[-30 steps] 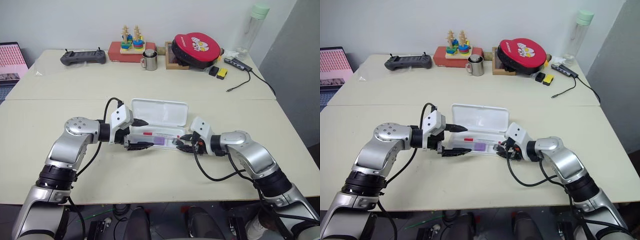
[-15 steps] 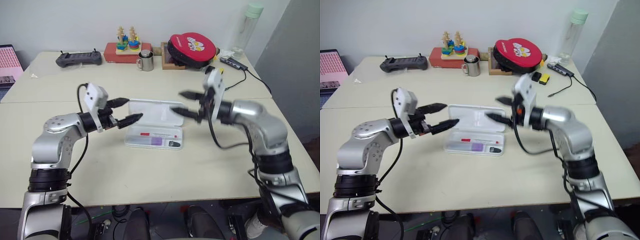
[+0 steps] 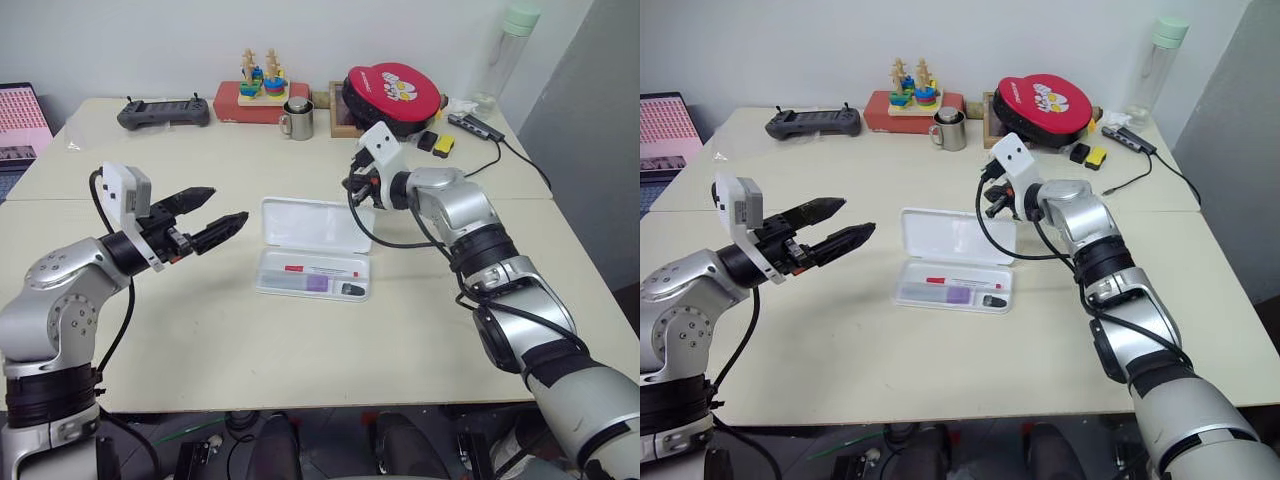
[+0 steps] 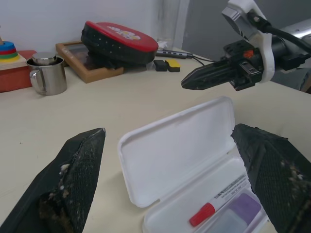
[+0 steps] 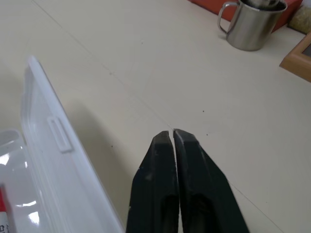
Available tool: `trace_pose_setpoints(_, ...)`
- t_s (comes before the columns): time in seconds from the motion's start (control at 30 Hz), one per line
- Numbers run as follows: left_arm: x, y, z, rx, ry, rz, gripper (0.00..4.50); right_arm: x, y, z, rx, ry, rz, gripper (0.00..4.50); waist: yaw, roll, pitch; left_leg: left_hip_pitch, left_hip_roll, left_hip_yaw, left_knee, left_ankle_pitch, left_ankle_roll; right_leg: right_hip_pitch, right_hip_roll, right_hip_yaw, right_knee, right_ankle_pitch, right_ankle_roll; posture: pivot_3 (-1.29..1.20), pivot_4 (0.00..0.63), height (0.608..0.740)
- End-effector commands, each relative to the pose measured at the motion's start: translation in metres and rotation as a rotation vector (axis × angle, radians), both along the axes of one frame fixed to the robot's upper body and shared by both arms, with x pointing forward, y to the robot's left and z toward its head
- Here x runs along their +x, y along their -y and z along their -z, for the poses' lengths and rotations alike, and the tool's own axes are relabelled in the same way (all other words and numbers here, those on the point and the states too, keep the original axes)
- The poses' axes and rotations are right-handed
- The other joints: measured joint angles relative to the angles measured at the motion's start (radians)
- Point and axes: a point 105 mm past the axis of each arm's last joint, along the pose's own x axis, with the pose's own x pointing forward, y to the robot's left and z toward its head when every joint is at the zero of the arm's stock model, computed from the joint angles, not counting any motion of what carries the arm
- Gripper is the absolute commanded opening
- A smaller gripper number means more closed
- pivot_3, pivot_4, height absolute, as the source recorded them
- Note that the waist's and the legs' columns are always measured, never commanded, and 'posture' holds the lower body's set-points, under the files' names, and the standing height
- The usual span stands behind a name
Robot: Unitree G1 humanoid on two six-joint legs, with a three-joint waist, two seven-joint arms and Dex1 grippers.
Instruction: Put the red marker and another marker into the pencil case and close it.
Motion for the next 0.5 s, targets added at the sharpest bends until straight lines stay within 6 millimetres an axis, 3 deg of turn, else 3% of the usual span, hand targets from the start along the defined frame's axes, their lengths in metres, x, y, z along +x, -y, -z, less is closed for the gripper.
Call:
trace_pose_setpoints(0.03,-0.009,0.001,-0.014,0.004,0.05,0.014,4.5,-0.001,-0.009,-0.002,-0.079,0.05,-0.066,0.06,0.0,0.0,0.0,0.0,0.0,0.0,0.0,0.0,0.0,0.0,0.0,0.0,0.0,0.0,0.0,0.0,0.15,0.74)
trace_pose_setpoints(0.4,-0.016,0.005,-0.007,0.052,0.017,0.068,4.5,-0.033,-0.014,0.004,-0.142,0.038,-0.273,0.06,0.0,0.0,0.0,0.0,0.0,0.0,0.0,0.0,0.0,0.0,0.0,0.0,0.0,0.0,0.0,0.0,0.15,0.74)
trace_pose_setpoints(0.5,-0.018,0.007,-0.004,0.073,0.005,0.091,4.5,-0.057,-0.017,0.008,-0.149,0.036,-0.363,0.06,0.001,0.0,0.0,0.001,0.0,0.0,0.0,0.0,0.0,0.0,0.0,0.0,0.0,-0.001,0.001,0.0,0.15,0.74)
